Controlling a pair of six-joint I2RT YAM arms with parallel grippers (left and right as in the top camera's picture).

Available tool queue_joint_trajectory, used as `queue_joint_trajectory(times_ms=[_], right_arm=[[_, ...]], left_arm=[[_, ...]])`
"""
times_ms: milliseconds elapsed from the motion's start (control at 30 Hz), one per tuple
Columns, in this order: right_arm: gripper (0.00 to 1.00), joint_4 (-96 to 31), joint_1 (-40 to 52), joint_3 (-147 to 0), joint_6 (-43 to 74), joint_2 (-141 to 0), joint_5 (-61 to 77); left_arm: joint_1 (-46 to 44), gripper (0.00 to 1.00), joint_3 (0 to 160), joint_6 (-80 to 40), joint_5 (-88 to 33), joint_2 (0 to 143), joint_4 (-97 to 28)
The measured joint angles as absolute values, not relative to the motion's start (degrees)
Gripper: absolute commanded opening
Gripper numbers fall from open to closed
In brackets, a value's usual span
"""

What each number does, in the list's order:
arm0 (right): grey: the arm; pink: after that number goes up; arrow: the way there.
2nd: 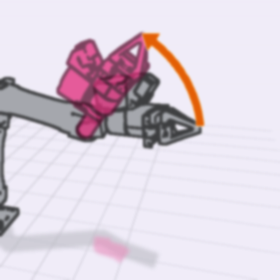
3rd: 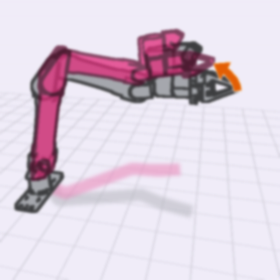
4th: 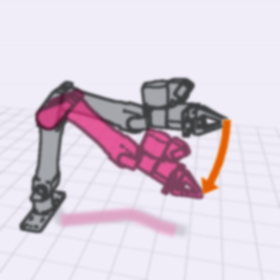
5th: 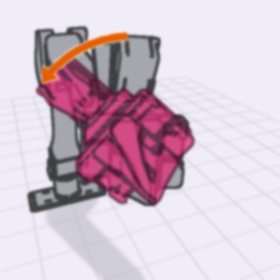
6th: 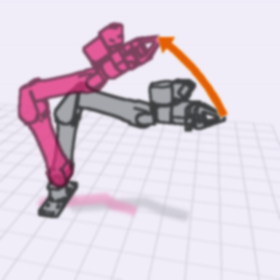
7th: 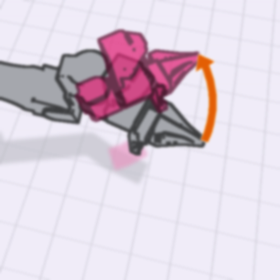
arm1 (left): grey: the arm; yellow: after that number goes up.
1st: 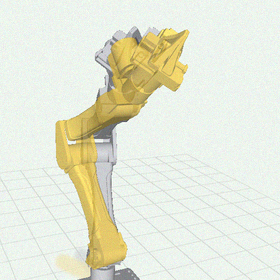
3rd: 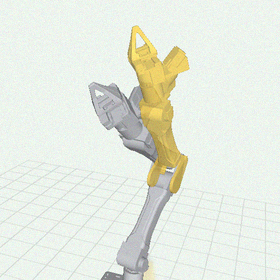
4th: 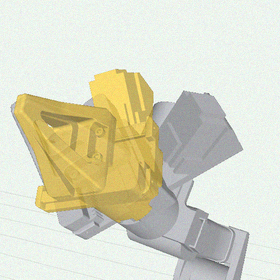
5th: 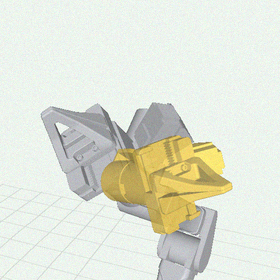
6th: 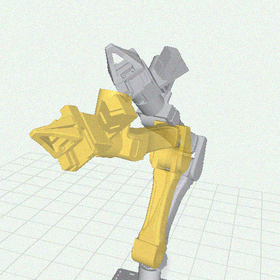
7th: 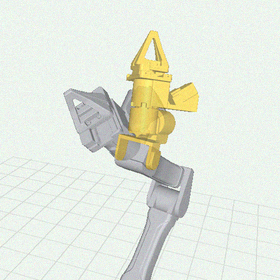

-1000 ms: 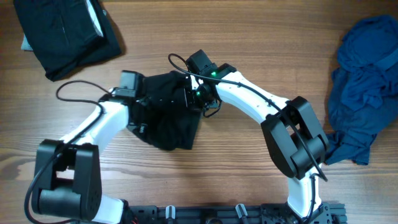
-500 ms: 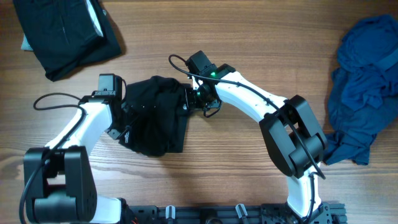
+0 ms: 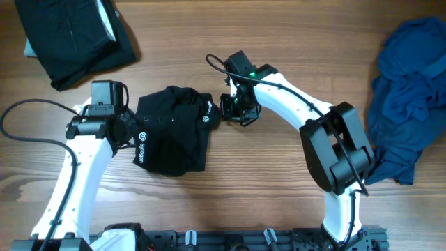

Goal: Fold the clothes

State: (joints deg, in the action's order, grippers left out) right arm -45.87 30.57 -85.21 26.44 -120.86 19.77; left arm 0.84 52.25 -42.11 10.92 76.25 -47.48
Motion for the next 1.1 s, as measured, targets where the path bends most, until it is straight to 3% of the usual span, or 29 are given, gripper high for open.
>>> queue_joint_trajectory(times_ms=[33, 300, 667, 1100], right_arm=[[1.0, -46.68, 30.59, -85.21, 25.15, -120.86, 21.96], [1.0, -50.17, 30.87, -85.21, 18.61, -120.86, 32.86], [1.0, -50.35, 30.87, -85.21, 16.51, -120.86, 37.5], [1.0, -50.17, 30.87, -85.21, 16.32, -120.86, 37.52]], left_arm=[[0.84, 0.89, 52.25, -41.93, 10.96, 76.36, -47.35], [5.65, 0.98, 52.25, -34.65, 6.39, 83.55, -42.92], [11.81, 1.0, 52.25, -24.14, -9.78, 87.81, -36.6], [11.81, 0.99, 52.25, -18.37, -15.33, 95.07, -33.04]])
